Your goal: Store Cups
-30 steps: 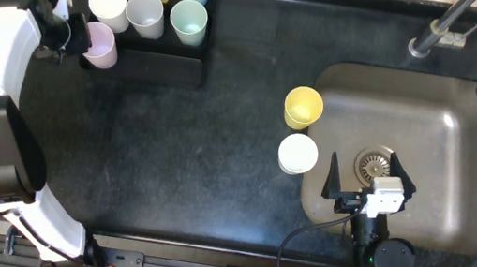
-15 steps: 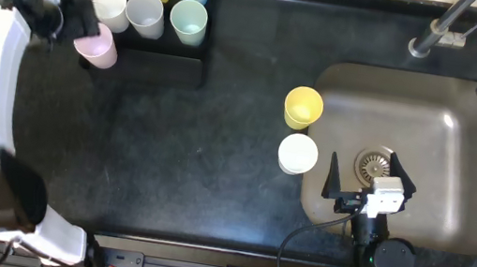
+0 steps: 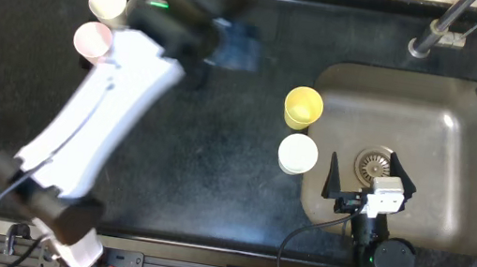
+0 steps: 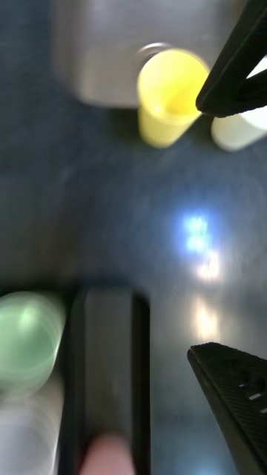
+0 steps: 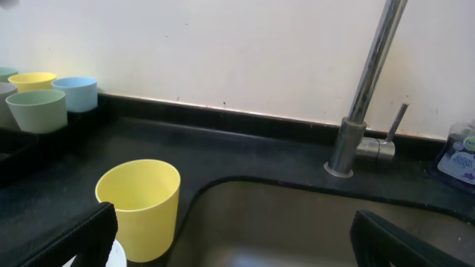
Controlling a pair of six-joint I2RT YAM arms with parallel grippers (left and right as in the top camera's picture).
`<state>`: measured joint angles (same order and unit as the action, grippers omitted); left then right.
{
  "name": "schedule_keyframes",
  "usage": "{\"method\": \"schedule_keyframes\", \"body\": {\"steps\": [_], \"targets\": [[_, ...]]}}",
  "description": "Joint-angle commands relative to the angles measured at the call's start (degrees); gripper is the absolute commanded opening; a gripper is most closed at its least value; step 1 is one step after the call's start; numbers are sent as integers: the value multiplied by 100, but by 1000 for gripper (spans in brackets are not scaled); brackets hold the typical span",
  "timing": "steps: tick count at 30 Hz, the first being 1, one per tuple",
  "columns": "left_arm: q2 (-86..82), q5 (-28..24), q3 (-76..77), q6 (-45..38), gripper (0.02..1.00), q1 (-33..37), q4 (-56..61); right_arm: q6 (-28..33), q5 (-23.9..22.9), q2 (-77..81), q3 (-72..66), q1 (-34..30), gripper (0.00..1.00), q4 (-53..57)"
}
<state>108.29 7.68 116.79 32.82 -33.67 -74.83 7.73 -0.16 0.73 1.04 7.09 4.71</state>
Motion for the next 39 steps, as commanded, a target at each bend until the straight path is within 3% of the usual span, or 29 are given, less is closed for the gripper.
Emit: {"method": "schedule_keyframes", "body": {"steps": [1,5,20,22,26,29,33,39], "targets": [[649,-402,50,501,1000,-470,125,20,59,-52,-76,-33,998,-28],[1128,-699,50,498,1000,-704,284,20,57,-52,-76,-33,998,-28],[2000,-833,52,516,921,-785,728,20,59,-52,-76,-33,998,-28],[2055,-826,52,490,768,-785,754,20,57,-52,-76,-33,998,-28],[2057,-804,66,339,299,-787,935,20,59,-52,-76,-33,998,-28],[2057,-813,66,321,71,-787,1005,20,59,-52,-76,-33,998,-28],[1799,-772,66,234,36,-693,990,20,59,-52,-76,-33,1000,-28],[485,-129,63,330,34,-48,960,20,57,-52,-76,-33,996,-28]]}}
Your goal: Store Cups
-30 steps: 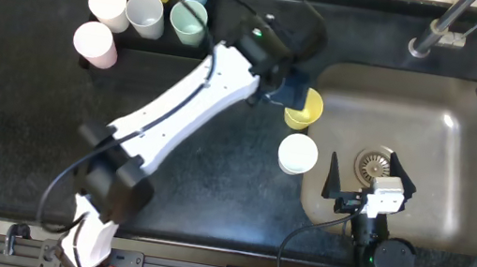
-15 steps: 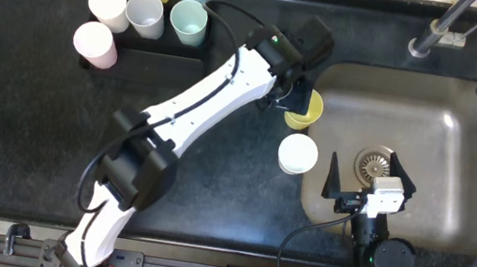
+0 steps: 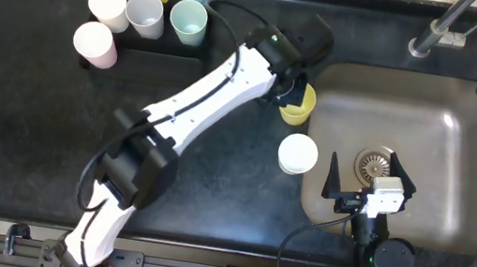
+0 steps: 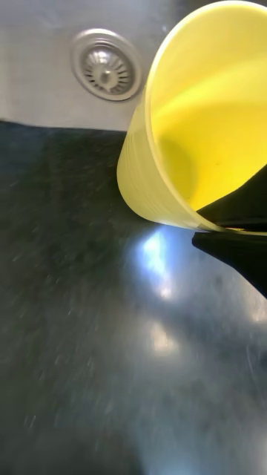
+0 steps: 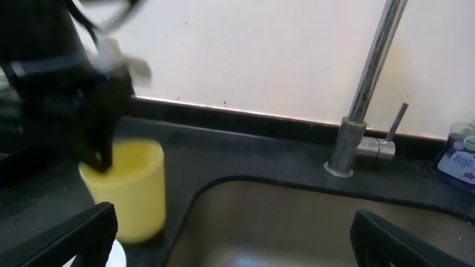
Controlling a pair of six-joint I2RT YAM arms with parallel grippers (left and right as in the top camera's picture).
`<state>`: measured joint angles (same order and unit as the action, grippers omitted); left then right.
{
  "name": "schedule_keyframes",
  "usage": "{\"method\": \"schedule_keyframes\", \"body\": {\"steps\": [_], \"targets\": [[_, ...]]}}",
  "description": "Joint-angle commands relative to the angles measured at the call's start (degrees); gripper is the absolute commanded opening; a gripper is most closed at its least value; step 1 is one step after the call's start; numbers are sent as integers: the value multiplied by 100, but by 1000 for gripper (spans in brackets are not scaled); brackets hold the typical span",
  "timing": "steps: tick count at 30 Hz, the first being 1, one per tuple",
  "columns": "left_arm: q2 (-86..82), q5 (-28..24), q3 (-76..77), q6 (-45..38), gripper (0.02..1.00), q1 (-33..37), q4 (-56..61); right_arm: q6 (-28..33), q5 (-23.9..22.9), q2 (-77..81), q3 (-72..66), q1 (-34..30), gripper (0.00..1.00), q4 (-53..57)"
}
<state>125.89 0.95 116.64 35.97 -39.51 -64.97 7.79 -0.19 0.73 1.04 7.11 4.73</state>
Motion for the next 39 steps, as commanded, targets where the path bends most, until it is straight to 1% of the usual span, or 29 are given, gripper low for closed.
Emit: {"method": "schedule_keyframes", "body": {"steps": [1,4,9,11,14,16,20,22,24,26,29,39], "targets": [[-1508,612,76,61,34,699,-57,13,59,-52,-76,-35,993,-31],[-2179,737,74,162,36,1360,-310,13,59,-52,-76,-35,996,-31],[-2752,935,24,175,36,2420,-1021,13,59,-52,-79,-35,998,-31],[-2863,964,-87,415,36,2752,-1196,13,61,-52,-76,-35,996,-31],[-2953,1231,-297,1692,36,3119,-1633,13,59,-52,-76,-35,998,-31],[-2968,1445,-531,2933,36,3239,-1921,13,59,-52,-76,-35,998,-31],[-2966,1473,-1222,4577,36,3316,-1816,13,61,-52,-76,-35,996,-31],[-2966,1438,-1626,5178,36,3320,-1598,13,59,-52,-79,-35,996,-31],[-2949,1322,-1965,5305,36,3335,-1211,13,59,-52,-76,-35,998,-31],[-2859,1073,-2205,5302,36,3357,-824,13,59,-52,-79,-35,996,-31],[-2649,916,-2260,5302,36,3355,-662,13,61,-52,-76,-35,998,-31],[-2227,914,-2260,5305,36,3355,-623,13,61,-52,-76,-35,996,-31]]}}
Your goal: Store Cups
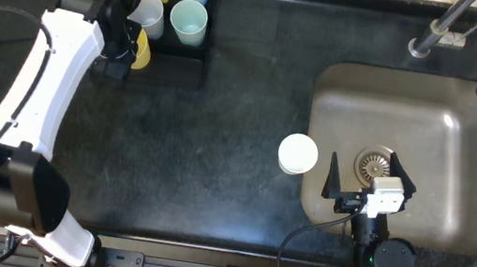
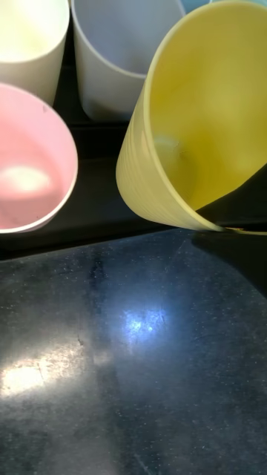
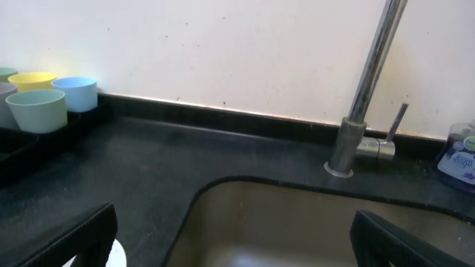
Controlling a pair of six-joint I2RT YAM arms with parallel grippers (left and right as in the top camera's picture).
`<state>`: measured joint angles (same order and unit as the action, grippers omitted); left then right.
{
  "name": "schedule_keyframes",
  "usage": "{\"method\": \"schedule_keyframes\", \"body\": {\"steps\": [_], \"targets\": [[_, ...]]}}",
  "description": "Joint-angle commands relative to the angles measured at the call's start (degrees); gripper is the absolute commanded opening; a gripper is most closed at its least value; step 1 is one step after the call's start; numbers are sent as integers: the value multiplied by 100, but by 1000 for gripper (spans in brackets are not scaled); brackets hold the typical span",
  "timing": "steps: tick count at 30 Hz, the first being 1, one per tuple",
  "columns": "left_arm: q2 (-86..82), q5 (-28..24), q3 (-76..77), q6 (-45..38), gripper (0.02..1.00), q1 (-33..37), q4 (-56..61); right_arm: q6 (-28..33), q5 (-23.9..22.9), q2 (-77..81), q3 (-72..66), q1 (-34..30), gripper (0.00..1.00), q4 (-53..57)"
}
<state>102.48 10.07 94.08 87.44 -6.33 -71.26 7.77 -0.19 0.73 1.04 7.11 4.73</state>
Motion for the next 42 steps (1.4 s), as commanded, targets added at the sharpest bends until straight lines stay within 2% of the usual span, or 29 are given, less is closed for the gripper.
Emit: {"method": "schedule_keyframes", "body": {"steps": [1,22,27,33,37,39,42], "targets": [[131,17,-4,160,36,37,13,15,61,-52,-76,-35,996,-31],[1010,116,-7,262,38,37,501,15,61,-52,-76,-35,996,-31],[1097,146,-7,262,88,37,503,15,61,-52,-79,-35,996,-31],[1008,251,-7,262,283,37,498,15,61,-52,-76,-35,998,-31],[457,549,-7,264,647,11,446,15,59,-52,-76,-35,996,-31],[46,654,-7,258,783,9,407,15,61,-52,-76,-35,998,-31],[-774,975,-7,-66,930,-22,492,15,59,-52,-76,-35,998,-31]]}}
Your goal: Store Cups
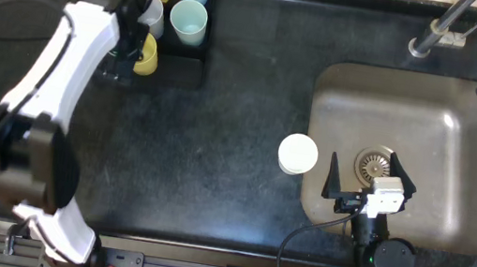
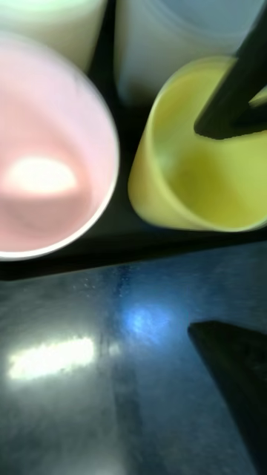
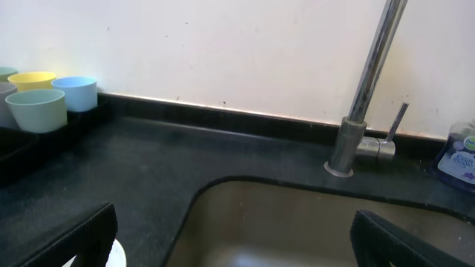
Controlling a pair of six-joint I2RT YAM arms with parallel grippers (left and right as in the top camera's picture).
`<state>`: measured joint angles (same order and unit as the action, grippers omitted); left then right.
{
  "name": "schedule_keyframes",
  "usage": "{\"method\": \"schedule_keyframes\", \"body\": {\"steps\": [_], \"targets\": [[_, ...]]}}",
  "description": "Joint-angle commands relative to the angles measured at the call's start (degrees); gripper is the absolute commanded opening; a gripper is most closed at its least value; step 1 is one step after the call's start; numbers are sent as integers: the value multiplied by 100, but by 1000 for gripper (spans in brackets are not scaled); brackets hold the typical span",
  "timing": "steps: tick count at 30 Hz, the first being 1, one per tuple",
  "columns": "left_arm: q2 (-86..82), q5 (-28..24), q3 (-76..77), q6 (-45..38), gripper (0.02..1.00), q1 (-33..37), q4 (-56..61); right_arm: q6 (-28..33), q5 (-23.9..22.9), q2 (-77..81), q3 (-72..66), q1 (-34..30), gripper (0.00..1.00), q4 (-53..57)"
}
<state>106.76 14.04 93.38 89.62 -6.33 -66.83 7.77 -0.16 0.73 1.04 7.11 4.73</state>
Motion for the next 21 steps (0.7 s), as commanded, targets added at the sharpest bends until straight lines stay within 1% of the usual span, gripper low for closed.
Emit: {"method": "schedule_keyframes", "body": {"steps": [1,2,3,4,5,6,7,8,10,12,14,16,21], "targets": [[-1523,804,63,-619,969,-55,223,15,59,-52,-76,-35,998,-31],[-1786,1012,61,-1102,998,-85,476,15,57,-52,-76,-35,998,-31],[-2074,1191,35,-1888,998,-120,909,15,59,-52,-76,-35,996,-31],[-2332,1241,-28,-2691,998,-131,1399,15,59,-52,-79,-35,996,-31],[-2590,1176,-155,-3587,998,-131,1982,15,59,-52,-76,-35,996,-31],[-2907,922,-400,-4647,1000,-129,2754,15,57,-52,-79,-35,996,-31],[-3235,520,-732,-5654,1000,-90,3563,15,59,-52,-79,-35,993,-31],[-3519,57,-1080,-6439,1000,-57,4266,15,57,-52,-76,-35,998,-31],[-4166,-942,-1947,-7735,1000,2,5606,15,59,-52,-76,-35,998,-31],[-4763,-1541,-2787,-8474,1000,7,6555,15,59,-52,-76,-35,993,-31],[-5458,-1978,-3755,-8880,1000,7,7318,15,57,-52,-76,-35,991,-31],[-6013,-2159,-4535,-8988,1000,7,7740,15,59,-52,-76,-35,1000,-31],[-7455,-2153,-6341,-8992,1000,17,8122,15,57,-52,-76,-35,996,-31]]}}
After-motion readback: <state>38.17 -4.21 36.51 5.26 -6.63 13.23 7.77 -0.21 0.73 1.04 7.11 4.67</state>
